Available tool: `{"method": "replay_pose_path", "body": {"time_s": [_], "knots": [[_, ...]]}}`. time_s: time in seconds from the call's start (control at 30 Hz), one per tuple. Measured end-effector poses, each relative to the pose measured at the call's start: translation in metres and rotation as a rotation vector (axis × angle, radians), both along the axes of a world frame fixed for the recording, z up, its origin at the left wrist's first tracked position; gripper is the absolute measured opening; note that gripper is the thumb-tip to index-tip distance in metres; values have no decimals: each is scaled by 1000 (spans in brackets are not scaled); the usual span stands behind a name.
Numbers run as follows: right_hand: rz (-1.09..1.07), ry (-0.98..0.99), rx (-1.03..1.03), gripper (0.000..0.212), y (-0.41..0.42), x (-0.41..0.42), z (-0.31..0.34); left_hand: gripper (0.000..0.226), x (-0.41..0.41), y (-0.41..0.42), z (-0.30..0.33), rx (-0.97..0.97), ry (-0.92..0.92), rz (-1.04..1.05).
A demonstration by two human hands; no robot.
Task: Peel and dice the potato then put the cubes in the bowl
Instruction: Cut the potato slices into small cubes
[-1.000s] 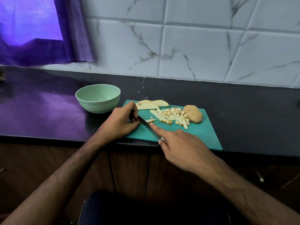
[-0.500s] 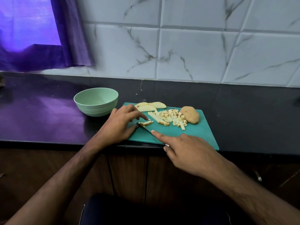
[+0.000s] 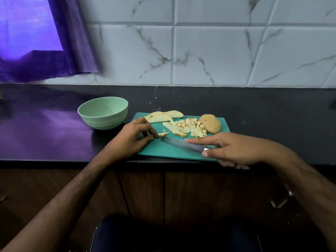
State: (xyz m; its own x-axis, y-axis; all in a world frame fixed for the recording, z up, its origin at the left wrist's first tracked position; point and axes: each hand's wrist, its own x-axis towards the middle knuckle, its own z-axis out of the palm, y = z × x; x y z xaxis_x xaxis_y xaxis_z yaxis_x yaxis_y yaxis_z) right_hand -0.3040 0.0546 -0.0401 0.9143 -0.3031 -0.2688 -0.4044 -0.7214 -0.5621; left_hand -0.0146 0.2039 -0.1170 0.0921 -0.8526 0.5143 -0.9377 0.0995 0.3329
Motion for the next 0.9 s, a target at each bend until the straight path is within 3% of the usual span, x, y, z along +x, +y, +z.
{"method": "replay_pose_path", "body": {"time_s": [0.17, 0.3, 0.4, 0.63, 0.9], "knots": [[-141, -342, 306, 50, -29, -2, -23, 35, 1, -1, -2, -9, 16, 63], [-326, -736, 371, 52, -37, 5, -42, 32, 5, -6, 3, 141, -13, 90], [-458, -892, 409, 51, -44, 9, -47, 32, 3, -14, 10, 261, -77, 125], [-438, -850, 402, 52, -45, 11, -52, 46, -10, -31, 27, 426, 0, 77], [-456, -850, 416, 54, -45, 10, -52, 31, -11, -39, 28, 417, 36, 35]]}}
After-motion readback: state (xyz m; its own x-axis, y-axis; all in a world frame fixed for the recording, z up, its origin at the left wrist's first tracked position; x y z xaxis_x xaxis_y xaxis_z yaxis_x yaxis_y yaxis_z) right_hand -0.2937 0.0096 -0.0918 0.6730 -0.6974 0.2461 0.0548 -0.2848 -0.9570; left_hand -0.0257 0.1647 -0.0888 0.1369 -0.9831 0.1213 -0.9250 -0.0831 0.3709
